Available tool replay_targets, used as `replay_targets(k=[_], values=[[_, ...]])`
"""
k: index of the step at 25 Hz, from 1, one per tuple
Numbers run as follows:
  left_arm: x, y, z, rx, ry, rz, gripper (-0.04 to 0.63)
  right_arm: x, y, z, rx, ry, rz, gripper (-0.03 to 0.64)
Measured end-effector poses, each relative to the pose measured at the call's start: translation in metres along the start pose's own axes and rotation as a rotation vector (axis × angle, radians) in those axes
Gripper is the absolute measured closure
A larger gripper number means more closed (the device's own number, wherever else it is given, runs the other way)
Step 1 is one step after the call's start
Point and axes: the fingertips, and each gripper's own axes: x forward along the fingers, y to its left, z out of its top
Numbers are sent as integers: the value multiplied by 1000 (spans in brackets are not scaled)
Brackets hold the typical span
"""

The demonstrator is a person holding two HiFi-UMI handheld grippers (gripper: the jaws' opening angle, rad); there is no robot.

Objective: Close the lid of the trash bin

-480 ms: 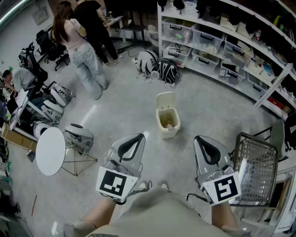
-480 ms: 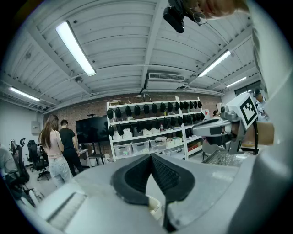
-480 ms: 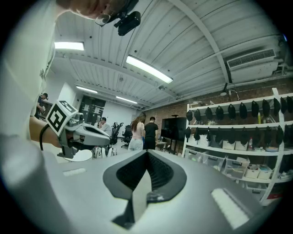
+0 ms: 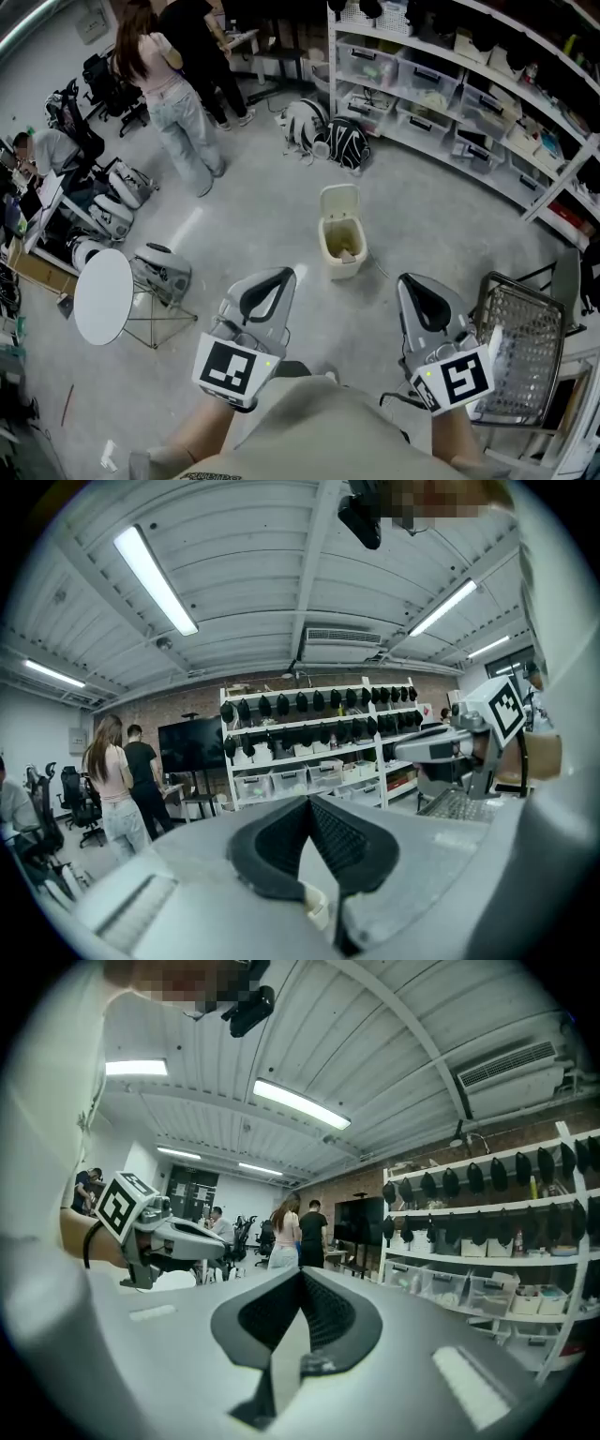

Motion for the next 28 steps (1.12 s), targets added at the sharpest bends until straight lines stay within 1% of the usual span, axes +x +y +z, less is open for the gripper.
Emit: replay_targets(k=[5, 10, 11, 13, 14, 16, 21, 28], values=[[6, 1, -6, 35, 10, 6, 594, 1, -9, -11, 29, 12, 1, 614], [22, 15, -15, -18, 13, 24, 594, 19, -20, -28, 41, 44, 3, 614], [27, 18, -17, -22, 12, 19, 594, 25, -24, -32, 43, 49, 2, 614], [39, 28, -22, -6, 11, 5, 594, 39, -32, -40, 47, 63, -5, 614], [47, 34, -25, 0, 14, -1, 594, 48, -36, -44, 50, 72, -9, 614], [66, 46, -26, -19, 20, -11, 594, 68, -46, -49, 66, 91, -10, 614], [112, 78, -23, -28, 5, -47, 594, 125, -72, -55, 108, 118, -6, 614], [184, 158, -21, -45, 22, -50, 594, 226, -110, -60, 151, 175, -8, 614]])
